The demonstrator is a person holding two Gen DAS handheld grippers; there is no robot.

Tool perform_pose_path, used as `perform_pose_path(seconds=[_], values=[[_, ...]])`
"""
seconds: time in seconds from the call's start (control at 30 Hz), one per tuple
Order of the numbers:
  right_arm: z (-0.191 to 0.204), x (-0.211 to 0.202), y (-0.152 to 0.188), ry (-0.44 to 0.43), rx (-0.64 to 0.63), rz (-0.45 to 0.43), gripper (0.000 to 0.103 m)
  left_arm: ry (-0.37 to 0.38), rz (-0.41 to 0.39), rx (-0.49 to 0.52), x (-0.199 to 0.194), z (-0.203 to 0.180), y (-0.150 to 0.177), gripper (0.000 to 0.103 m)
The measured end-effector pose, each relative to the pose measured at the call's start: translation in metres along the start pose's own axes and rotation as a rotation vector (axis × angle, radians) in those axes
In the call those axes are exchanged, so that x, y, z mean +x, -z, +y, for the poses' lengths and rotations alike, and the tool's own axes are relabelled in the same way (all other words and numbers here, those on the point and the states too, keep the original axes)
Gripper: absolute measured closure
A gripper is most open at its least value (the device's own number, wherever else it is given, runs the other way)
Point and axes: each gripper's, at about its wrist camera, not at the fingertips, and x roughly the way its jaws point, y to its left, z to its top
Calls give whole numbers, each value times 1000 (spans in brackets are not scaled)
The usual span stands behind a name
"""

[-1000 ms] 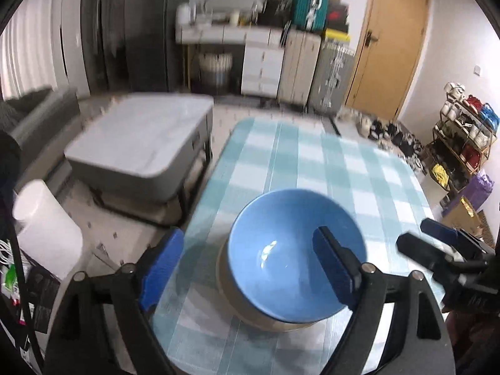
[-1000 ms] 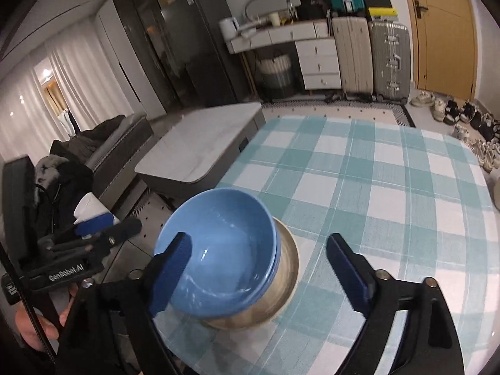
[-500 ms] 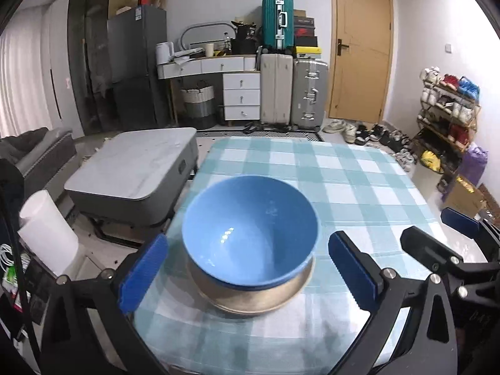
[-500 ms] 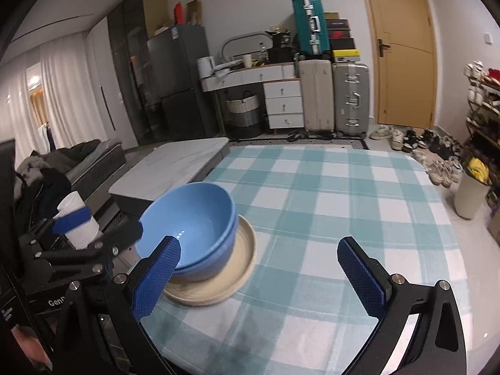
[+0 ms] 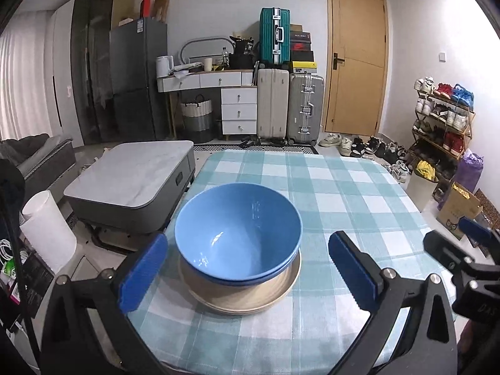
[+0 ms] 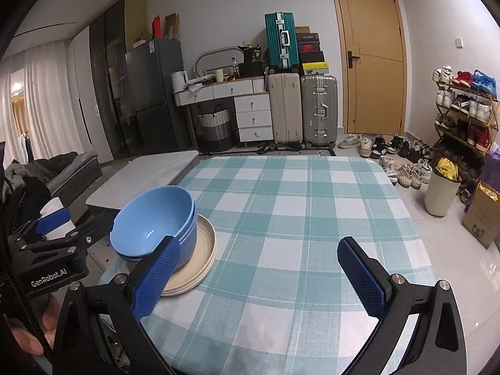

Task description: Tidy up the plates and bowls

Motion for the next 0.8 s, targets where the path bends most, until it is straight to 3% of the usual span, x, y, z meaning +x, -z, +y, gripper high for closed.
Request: perform_pose_path(seconds=[0.23, 0.47, 0.6, 0.8], values=[[3, -21, 21, 39, 69, -75, 1, -4, -8, -3, -5, -3, 9, 0], [17, -30, 40, 91, 35, -82, 1, -28, 16, -33, 1, 0, 17, 0], [16, -37, 51, 79, 113, -104, 1, 12, 32, -39, 2, 0, 20, 0], [17, -34, 51, 98, 97, -97, 1, 51, 37, -21, 0, -6, 25, 0]])
